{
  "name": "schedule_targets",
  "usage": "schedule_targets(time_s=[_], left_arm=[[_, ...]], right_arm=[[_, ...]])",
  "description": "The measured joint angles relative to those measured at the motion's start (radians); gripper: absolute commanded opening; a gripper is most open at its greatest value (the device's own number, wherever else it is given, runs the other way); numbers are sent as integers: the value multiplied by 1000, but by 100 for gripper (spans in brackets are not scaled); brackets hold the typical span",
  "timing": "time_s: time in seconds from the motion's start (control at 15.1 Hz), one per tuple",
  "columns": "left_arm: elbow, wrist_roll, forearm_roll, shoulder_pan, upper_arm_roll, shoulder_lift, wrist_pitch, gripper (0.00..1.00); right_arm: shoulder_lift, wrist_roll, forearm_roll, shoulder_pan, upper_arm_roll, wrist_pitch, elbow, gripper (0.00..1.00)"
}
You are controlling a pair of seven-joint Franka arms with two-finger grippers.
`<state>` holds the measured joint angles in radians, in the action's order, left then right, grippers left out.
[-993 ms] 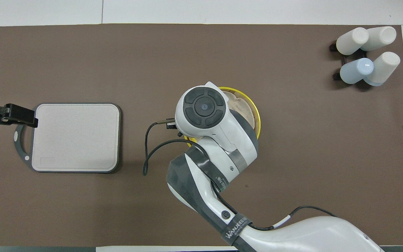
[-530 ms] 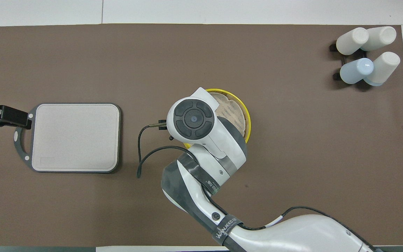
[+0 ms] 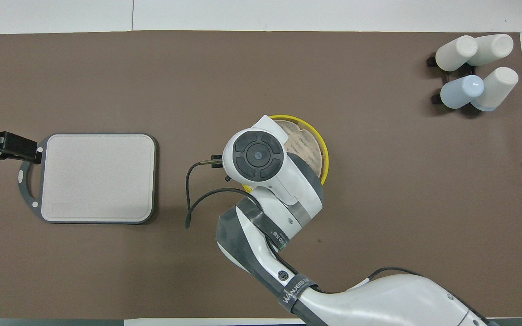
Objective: Place bun in steamer
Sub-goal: 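Lower the lid onto the steamer with the right gripper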
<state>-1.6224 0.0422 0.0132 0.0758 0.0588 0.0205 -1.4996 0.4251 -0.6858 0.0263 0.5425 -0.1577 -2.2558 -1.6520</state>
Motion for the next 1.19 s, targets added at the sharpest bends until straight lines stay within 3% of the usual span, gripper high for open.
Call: schedule_targets(time_s=[0.26, 0.33, 0.4, 0.46, 0.6, 0.73, 0.79, 0.86, 1.19], left_arm=[[7, 0, 0, 0, 0, 0, 4, 100], [8, 0, 0, 0, 0, 0, 4, 100], [8, 0, 0, 0, 0, 0, 4, 100], [8, 1, 0, 0, 0, 0, 4, 100], [8, 1, 0, 0, -1, 0, 4, 100], [8, 1, 0, 1, -2, 0, 4, 100], [8, 1, 0, 1, -2, 0, 4, 100], [8, 1, 0, 1, -2, 0, 4, 100], [8, 1, 0, 2, -4, 1, 4, 100]], right_arm=[[-1, 0, 0, 0, 0, -4, -3, 0], [-1, 0, 0, 0, 0, -5, -4, 5], [-1, 0, 0, 0, 0, -5, -4, 17], [-1, 0, 0, 0, 0, -6, -5, 17], [-1, 0, -2, 0, 0, -25, -18, 5], [-1, -1, -4, -3, 0, -69, -33, 3], [-5, -9, -4, -5, 0, -69, -35, 7], [-7, -12, -5, -8, -2, -71, -38, 23], [-5, -13, -5, -22, 2, -114, -51, 46]])
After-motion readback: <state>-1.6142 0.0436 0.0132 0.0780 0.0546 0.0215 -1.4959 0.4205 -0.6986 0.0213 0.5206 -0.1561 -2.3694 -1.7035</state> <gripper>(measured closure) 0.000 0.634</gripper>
